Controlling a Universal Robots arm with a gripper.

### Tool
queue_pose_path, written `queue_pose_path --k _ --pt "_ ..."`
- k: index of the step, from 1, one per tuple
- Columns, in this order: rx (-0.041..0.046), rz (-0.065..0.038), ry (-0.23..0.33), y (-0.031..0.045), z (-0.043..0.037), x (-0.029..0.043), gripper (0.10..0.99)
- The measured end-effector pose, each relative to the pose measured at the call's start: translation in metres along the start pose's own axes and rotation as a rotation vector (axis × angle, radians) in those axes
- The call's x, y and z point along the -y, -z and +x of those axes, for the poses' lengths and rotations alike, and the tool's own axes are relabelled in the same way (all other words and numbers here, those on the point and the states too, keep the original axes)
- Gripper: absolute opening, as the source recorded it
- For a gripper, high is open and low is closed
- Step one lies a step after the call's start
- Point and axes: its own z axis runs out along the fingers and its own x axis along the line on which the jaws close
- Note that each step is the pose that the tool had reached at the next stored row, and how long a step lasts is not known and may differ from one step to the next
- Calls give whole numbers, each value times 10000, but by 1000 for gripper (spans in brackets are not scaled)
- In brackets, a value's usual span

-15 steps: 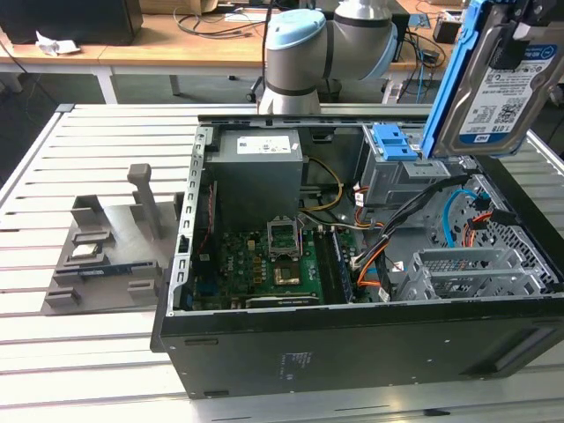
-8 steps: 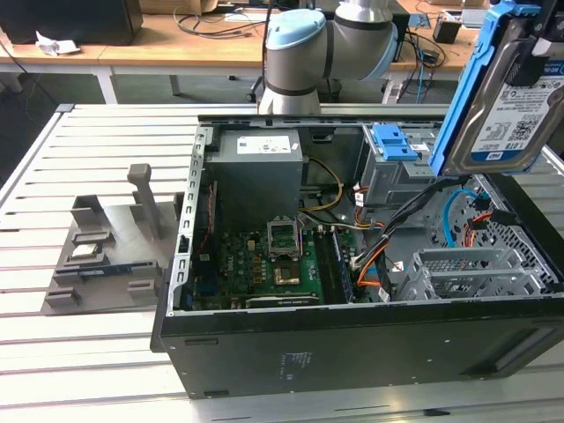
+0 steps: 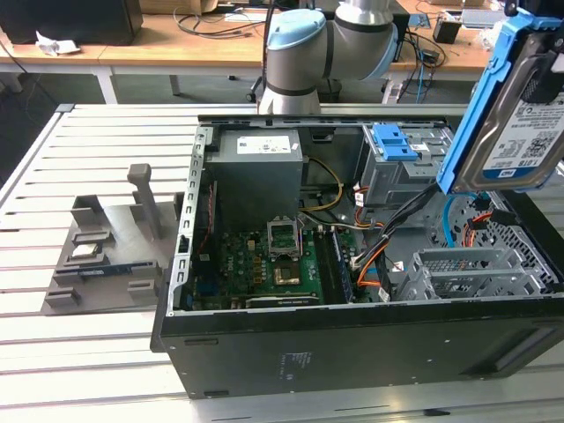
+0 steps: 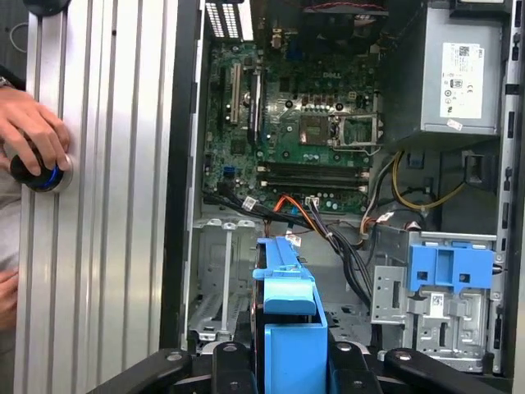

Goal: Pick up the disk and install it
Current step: 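Pick up the disk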

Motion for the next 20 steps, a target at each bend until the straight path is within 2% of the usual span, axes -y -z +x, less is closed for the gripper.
queue_pose_path --k 2,3,5,6,9,13,14,15,17,20 --pt "-1 0 0 -5 68 -3 365" --pt "-1 0 0 -11 138 -7 365" --pt "-3 0 -1 -14 194 -9 365" --pt "-3 0 0 -18 254 -12 365" --pt "-5 -1 0 -24 359 -17 365" --pt "11 1 -3 -39 437 -21 365" --pt "218 10 -16 -39 442 -21 365" --pt "355 16 -41 -41 443 -21 365" --pt "435 13 -281 -45 442 -21 365" --pt "447 1 -806 -58 442 -21 365"
